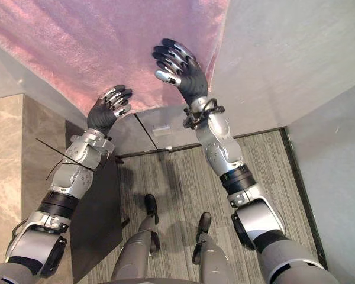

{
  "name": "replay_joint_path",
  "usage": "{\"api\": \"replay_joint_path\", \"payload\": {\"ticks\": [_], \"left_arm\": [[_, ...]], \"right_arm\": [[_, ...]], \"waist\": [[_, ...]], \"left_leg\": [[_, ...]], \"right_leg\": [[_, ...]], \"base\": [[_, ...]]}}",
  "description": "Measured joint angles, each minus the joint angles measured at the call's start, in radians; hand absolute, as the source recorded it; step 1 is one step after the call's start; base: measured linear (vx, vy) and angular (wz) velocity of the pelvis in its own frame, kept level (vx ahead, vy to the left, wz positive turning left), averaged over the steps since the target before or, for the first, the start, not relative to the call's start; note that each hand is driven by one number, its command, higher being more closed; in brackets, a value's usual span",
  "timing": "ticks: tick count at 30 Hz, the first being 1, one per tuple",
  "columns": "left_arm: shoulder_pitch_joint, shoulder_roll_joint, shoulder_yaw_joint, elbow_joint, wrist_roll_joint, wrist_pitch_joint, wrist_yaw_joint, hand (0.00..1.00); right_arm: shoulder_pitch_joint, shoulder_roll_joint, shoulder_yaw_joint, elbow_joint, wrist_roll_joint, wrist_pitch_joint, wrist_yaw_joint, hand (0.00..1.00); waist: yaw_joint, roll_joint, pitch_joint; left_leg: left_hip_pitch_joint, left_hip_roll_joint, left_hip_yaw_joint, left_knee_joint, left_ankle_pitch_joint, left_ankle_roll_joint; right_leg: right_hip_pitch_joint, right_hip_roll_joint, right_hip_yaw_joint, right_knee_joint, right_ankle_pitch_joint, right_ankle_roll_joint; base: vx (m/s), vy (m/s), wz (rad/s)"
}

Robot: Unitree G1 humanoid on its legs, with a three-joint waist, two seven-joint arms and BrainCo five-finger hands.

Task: Organize washtable

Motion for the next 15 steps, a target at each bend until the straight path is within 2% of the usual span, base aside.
{"api": "replay_joint_path", "payload": {"ticks": [3,4,10,13,15], "left_arm": [[0.05,-0.006,0.067,0.016,0.03,0.0,0.001,0.0],[0.099,-0.008,0.125,0.021,0.039,0.0,0.002,0.0],[0.22,-0.051,0.247,0.021,0.086,0.0,0.01,0.0],[0.351,-0.134,0.323,-0.015,0.117,-0.001,0.025,0.0],[0.44,-0.184,0.329,-0.038,0.118,-0.001,0.023,0.0]], "right_arm": [[0.175,0.005,-0.087,0.0,-0.001,-0.005,-0.001,0.0],[0.279,0.016,-0.144,-0.001,-0.003,-0.005,-0.002,0.0],[0.519,0.025,-0.295,-0.017,-0.051,-0.005,-0.004,0.0],[0.664,0.079,-0.415,-0.086,-0.087,-0.009,-0.005,0.0],[0.714,0.098,-0.479,-0.087,-0.088,-0.01,-0.009,0.0]], "waist": [[-0.009,-0.001,0.001],[-0.015,-0.002,0.004],[-0.017,-0.002,0.004],[-0.023,-0.002,0.004],[-0.027,-0.001,0.002]], "left_leg": [[0.005,0.003,0.0,-0.001,-0.005,-0.006],[0.011,0.004,0.001,-0.001,-0.015,-0.017],[0.027,0.006,0.001,-0.002,-0.03,-0.023],[0.065,0.001,0.002,-0.002,-0.047,-0.022],[0.087,-0.005,0.001,-0.003,-0.053,-0.022]], "right_leg": [[-0.001,0.001,0.001,0.009,-0.004,-0.001],[-0.001,0.0,0.005,0.016,-0.007,0.0],[0.009,0.001,0.007,0.016,-0.009,0.002],[0.047,-0.004,0.006,0.015,-0.026,0.01],[0.073,-0.01,0.002,0.014,-0.035,0.012]], "base": [[-0.01,0.005,-0.02],[-0.02,0.011,-0.07],[0.0,0.001,-0.05],[0.05,0.0,0.03],[0.09,0.002,0.11]]}}
